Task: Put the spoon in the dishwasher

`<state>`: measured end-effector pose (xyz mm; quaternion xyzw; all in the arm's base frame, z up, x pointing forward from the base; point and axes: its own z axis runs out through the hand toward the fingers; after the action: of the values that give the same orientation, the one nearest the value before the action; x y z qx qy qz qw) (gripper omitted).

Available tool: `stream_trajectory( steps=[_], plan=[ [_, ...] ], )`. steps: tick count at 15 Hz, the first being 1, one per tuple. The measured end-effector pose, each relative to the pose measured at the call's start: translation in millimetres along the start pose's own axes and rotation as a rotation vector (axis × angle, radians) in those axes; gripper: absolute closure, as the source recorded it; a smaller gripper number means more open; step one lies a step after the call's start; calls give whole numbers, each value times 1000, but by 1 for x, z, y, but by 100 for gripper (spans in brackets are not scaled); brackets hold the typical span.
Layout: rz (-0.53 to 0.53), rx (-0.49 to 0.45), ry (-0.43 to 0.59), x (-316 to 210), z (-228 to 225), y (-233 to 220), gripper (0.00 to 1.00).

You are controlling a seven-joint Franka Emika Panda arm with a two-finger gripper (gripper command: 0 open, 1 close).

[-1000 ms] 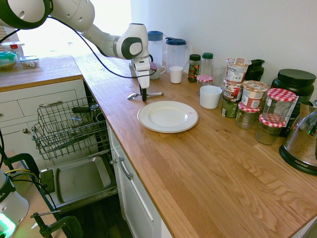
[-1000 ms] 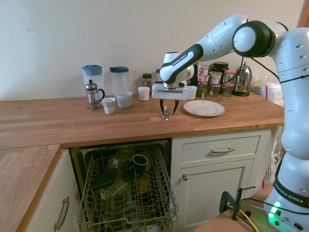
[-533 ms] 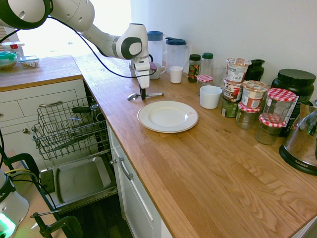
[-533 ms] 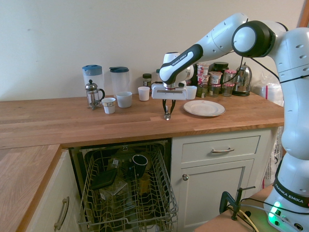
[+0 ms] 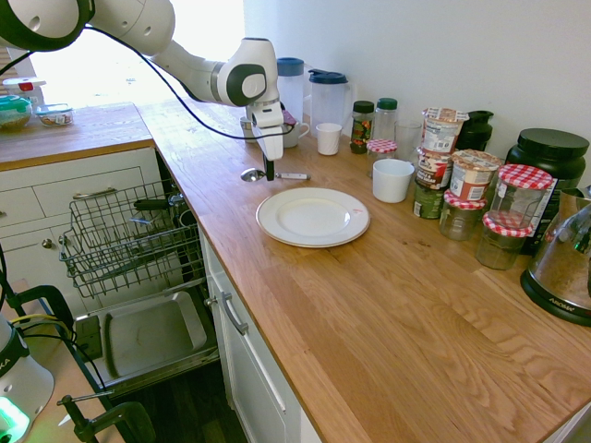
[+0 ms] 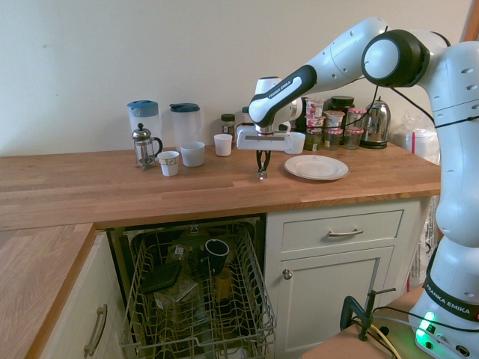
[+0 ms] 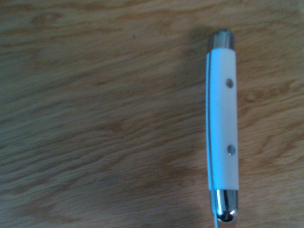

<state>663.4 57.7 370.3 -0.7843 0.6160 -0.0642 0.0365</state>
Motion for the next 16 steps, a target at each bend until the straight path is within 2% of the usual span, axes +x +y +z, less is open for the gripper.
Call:
stream_trajectory(
  steps=[3,6,12,15,16],
  plan=[
    [-34,28,13,-11,-42,26,100],
    [-119,32,36,-53,-67,66,100],
    [-240,77,74,-184,-79,156,100],
    [-239,162,50,-237,-82,171,100],
    [-238,164,49,-237,-82,170,100]
  ],
)
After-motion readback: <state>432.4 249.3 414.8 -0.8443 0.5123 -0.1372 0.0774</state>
